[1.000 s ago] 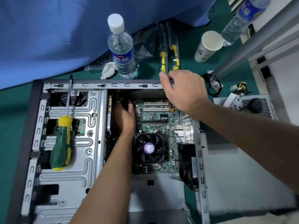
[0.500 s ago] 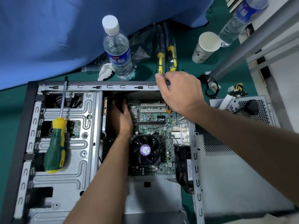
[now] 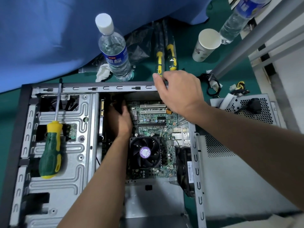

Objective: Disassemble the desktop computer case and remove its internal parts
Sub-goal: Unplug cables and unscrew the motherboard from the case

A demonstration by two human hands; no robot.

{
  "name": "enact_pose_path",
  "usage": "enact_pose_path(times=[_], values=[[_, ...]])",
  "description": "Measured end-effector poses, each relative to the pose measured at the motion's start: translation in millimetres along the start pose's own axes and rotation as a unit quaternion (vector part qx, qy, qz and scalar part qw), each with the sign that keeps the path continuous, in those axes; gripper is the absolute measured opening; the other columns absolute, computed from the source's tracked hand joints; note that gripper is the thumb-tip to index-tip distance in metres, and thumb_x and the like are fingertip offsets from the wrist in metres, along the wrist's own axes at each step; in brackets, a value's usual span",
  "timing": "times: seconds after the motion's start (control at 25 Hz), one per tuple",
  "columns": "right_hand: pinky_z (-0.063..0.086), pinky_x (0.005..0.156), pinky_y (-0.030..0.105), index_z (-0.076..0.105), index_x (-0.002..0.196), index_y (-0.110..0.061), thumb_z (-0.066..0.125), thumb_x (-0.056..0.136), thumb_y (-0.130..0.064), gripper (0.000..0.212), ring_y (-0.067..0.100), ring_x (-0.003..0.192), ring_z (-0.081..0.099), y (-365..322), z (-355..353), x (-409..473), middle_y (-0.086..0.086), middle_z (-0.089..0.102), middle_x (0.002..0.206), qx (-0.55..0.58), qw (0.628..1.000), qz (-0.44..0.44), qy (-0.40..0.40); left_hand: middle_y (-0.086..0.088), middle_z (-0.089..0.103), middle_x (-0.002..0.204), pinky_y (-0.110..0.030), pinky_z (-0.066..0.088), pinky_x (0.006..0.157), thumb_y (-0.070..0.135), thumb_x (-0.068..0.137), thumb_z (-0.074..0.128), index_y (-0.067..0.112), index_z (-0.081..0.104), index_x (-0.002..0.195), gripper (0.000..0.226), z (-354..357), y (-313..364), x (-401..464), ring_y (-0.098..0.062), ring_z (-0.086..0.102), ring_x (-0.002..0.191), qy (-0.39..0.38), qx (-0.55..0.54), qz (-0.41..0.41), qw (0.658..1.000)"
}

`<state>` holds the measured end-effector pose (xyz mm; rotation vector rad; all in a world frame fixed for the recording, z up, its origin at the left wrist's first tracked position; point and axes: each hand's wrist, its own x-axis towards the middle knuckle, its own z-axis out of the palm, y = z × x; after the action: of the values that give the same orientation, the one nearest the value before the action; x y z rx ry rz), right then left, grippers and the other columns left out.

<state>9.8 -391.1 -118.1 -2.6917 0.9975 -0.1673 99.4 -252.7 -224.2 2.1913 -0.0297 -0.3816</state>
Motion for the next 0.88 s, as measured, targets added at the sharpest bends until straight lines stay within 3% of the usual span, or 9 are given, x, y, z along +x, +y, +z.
enact_pose_path(times=[0.16, 0.28, 0.52, 0.72, 0.88], values=[[0.026, 0.062, 0.031, 0.034, 0.057, -0.021, 0.031, 0.102, -0.048, 0.052, 0.015, 0.052, 0.039, 1.3, 0.5, -0.2, -0.006, 0.042, 0.055, 0.003, 1.0, 0.004, -0.001, -0.019, 0.05, 0.142, -0.024, 0.024, 0.094, 0.036, 0.102, 0.048, -0.001, 0.044, 0.141, 0.054, 2.3, 7.9, -5.2, -0.035, 0.046, 0.13, 0.019, 0.011, -0.057, 0.998], [0.026, 0.062, 0.031, 0.033, 0.057, -0.021, 0.031, 0.102, -0.048, 0.052, 0.014, 0.051, 0.036, 1.8, 0.9, -0.3, -0.006, 0.041, 0.055, 0.003, 1.0, 0.005, 0.0, -0.023, 0.055, 0.134, -0.023, 0.032, 0.091, 0.027, 0.101, 0.051, -0.006, 0.049, 0.134, 0.046, 3.8, 3.6, -3.7, -0.037, 0.051, 0.123, -0.004, -0.005, -0.01, 1.0], [0.026, 0.062, 0.031, 0.031, 0.057, -0.021, 0.032, 0.102, -0.047, 0.052, 0.016, 0.052, 0.037, 0.9, 0.3, 0.1, -0.007, 0.039, 0.055, 0.0, 1.0, 0.003, 0.002, -0.026, 0.045, 0.144, -0.022, 0.018, 0.104, 0.025, 0.101, 0.052, -0.011, 0.042, 0.138, 0.053, 3.6, 1.8, -7.7, -0.036, 0.042, 0.134, 0.007, 0.06, 0.0, 0.998], [0.026, 0.061, 0.031, 0.034, 0.057, -0.02, 0.031, 0.102, -0.047, 0.052, 0.01, 0.05, 0.035, 1.7, 0.6, 0.2, -0.006, 0.041, 0.055, -0.002, 1.0, 0.0, 0.003, -0.018, 0.05, 0.143, -0.02, 0.027, 0.101, 0.035, 0.1, 0.053, -0.001, 0.043, 0.142, 0.056, 5.1, 3.4, -2.4, -0.029, 0.047, 0.132, 0.031, 0.018, -0.042, 0.998], [0.027, 0.061, 0.031, 0.043, 0.061, -0.018, 0.031, 0.101, -0.048, 0.052, 0.021, 0.059, 0.046, 1.6, 2.3, 0.4, -0.003, 0.047, 0.059, -0.009, 1.0, -0.004, 0.01, -0.018, 0.066, 0.118, -0.021, 0.037, 0.087, 0.028, 0.094, 0.063, -0.001, 0.061, 0.12, 0.039, 3.5, 4.4, -2.9, -0.028, 0.062, 0.108, 0.032, 0.001, -0.035, 0.999]])
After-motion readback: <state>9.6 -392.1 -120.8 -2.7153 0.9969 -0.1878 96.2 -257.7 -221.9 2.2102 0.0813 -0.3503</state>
